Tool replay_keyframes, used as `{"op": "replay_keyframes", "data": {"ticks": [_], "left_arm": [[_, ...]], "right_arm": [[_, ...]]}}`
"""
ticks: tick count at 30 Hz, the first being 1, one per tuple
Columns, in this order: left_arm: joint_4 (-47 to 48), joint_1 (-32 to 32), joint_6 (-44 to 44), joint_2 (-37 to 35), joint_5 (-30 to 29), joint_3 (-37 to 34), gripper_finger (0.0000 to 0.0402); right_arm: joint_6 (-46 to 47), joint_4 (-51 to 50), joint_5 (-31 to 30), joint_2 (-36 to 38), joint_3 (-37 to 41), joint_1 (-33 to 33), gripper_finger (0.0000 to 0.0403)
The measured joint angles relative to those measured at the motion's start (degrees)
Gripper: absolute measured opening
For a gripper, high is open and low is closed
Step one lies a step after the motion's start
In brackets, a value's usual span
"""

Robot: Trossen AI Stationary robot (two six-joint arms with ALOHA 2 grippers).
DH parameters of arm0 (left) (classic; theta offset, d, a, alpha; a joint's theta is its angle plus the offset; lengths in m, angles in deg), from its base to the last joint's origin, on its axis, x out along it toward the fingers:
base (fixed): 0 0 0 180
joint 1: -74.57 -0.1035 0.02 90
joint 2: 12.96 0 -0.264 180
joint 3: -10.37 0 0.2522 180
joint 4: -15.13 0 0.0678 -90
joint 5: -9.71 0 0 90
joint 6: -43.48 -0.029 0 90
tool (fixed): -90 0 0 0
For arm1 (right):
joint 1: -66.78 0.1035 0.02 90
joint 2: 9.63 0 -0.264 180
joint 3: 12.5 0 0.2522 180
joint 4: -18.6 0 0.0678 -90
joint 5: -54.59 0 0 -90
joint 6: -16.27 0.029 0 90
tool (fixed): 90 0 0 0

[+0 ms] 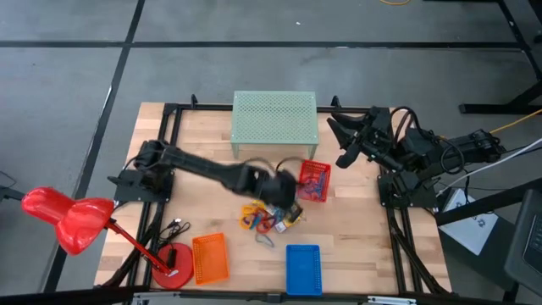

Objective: Pick & Place Office Desk Supplies
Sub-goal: Put the blue rubber band into the red basket

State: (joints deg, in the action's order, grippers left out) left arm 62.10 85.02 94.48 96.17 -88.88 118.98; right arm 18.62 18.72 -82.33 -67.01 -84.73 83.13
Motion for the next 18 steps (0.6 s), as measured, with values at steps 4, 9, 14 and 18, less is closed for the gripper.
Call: {"op": "replay_keyframes", "data": {"ticks": [4, 9, 14, 18], "left_arm": [[-4.1, -6.67, -6.8, 0.13, 2.35, -0.02, 0.0003], [-6.15, -13.45, -12.47, 0.06, 7.16, 0.0, 0.0002], [-9.2, -16.93, -16.74, 1.1, 13.01, 0.06, 0.0003], [-15.49, -17.92, -18.19, 3.83, 17.83, 0.04, 0.0003]], "right_arm": [[0.0, 0.02, 2.13, 0.0, 0.0, -0.27, 0.0114], [0.04, 0.0, 5.6, 0.0, 0.0, -0.29, 0.0114], [0.02, -0.02, 7.42, 0.0, 0.0, -0.29, 0.0114], [0.0, -0.33, 7.5, 0.0, -0.02, -0.44, 0.0114]]}}
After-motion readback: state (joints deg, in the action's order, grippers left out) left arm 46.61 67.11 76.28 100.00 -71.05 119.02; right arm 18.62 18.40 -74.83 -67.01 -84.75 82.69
